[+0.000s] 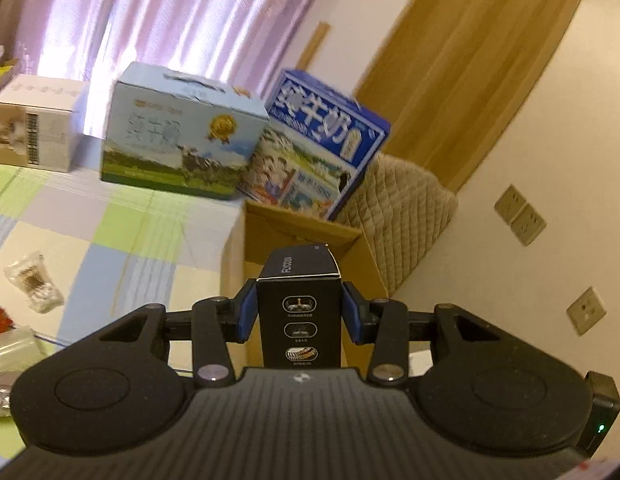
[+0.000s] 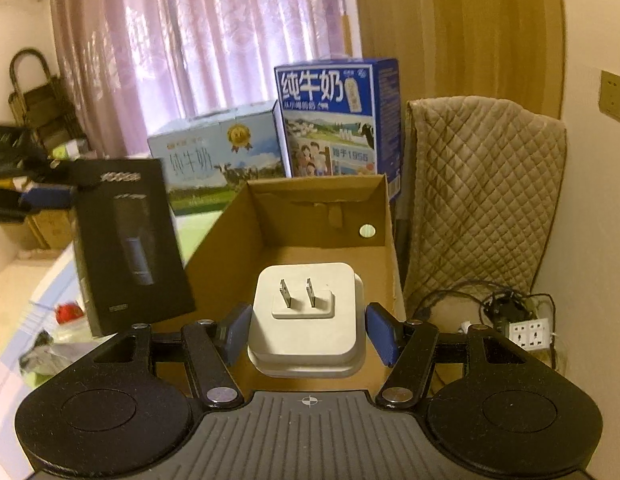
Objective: Organize objects
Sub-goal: 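Carry the black box and white plug in both tools over the cardboard box, then lower and release the black box from the left tool while the right tool releases the plug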
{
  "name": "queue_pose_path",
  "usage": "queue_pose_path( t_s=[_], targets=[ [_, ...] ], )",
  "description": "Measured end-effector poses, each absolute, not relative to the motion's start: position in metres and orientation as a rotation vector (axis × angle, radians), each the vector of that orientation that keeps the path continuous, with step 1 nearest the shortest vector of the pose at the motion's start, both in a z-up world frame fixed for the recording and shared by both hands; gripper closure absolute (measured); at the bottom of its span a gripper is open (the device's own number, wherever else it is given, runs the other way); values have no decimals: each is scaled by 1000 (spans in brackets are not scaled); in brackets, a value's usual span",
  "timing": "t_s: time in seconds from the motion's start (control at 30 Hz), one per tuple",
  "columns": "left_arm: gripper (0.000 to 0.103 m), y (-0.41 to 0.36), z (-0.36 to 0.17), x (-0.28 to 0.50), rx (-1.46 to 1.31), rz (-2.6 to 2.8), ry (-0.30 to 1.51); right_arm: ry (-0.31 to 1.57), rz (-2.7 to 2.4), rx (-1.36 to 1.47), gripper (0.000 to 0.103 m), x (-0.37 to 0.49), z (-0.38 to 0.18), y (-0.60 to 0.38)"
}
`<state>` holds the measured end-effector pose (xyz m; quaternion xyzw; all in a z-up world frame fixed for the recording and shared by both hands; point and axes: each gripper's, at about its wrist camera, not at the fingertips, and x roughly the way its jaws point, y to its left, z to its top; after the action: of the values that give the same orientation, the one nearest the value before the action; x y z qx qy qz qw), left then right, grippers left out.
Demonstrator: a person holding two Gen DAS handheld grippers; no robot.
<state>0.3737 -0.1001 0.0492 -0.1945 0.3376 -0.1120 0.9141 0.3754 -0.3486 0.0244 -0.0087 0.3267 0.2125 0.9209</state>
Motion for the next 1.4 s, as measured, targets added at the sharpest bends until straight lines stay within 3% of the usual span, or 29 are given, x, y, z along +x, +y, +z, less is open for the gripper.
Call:
queue_pose_path(
  t_s=[0.5, 0.6, 0.7, 0.77, 0.8, 1.4],
  targets=[
    [65, -188, -21, 462, -59, -230, 1065, 854, 463, -150, 44, 422, -27, -344],
    [64, -193, -35, 471, -32, -236, 1113, 862, 474, -168, 51, 424, -29, -343],
    [60, -195, -42, 474, -11, -225, 1119, 867, 481, -185, 51, 428, -27, -340],
    [46, -196, -44, 476, -6, -222, 1119, 865, 481, -200, 51, 430, -28, -339],
    [45, -196, -43, 477, 1, -220, 1116, 865, 481, -203, 51, 431, -27, -338],
    [35, -191, -39, 476, 17, -247, 1099, 871, 482, -201, 51, 442, -29, -332]
  ],
)
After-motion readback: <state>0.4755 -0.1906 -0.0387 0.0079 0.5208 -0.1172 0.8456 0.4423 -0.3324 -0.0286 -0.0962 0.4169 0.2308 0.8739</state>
